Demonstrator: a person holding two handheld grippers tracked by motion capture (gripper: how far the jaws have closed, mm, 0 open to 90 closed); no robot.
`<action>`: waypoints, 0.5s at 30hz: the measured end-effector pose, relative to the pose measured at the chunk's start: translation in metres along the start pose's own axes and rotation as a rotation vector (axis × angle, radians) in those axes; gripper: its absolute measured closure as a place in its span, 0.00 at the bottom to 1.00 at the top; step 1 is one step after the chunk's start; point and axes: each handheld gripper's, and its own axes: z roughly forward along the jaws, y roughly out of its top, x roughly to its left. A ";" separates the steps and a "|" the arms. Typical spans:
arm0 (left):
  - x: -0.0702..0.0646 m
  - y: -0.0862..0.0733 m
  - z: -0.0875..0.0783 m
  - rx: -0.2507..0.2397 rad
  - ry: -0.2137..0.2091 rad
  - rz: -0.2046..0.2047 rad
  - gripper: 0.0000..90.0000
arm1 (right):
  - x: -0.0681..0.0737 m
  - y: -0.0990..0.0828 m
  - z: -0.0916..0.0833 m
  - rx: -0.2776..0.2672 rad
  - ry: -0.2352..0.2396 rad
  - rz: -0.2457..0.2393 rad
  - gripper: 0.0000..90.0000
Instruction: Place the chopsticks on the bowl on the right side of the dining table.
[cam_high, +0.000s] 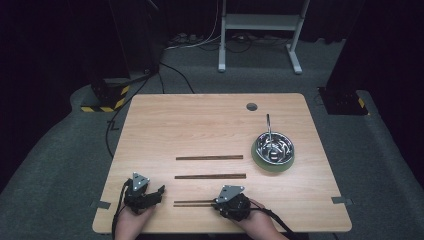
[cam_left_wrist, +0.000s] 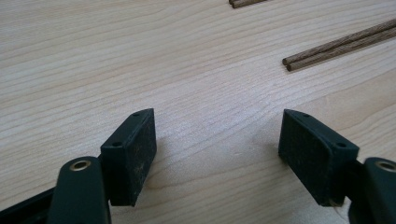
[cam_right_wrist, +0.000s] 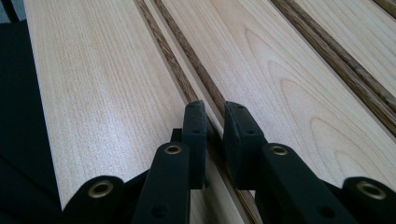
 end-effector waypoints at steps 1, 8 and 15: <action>0.000 0.000 0.000 -0.001 0.001 0.000 0.31 | 0.000 0.000 0.000 0.000 -0.001 0.001 0.88; 0.000 0.000 0.000 0.000 0.001 0.000 0.31 | 0.000 0.000 -0.001 0.007 -0.023 0.010 0.89; 0.000 0.000 0.000 0.000 0.001 0.000 0.31 | -0.004 0.000 -0.001 0.013 -0.001 0.010 0.89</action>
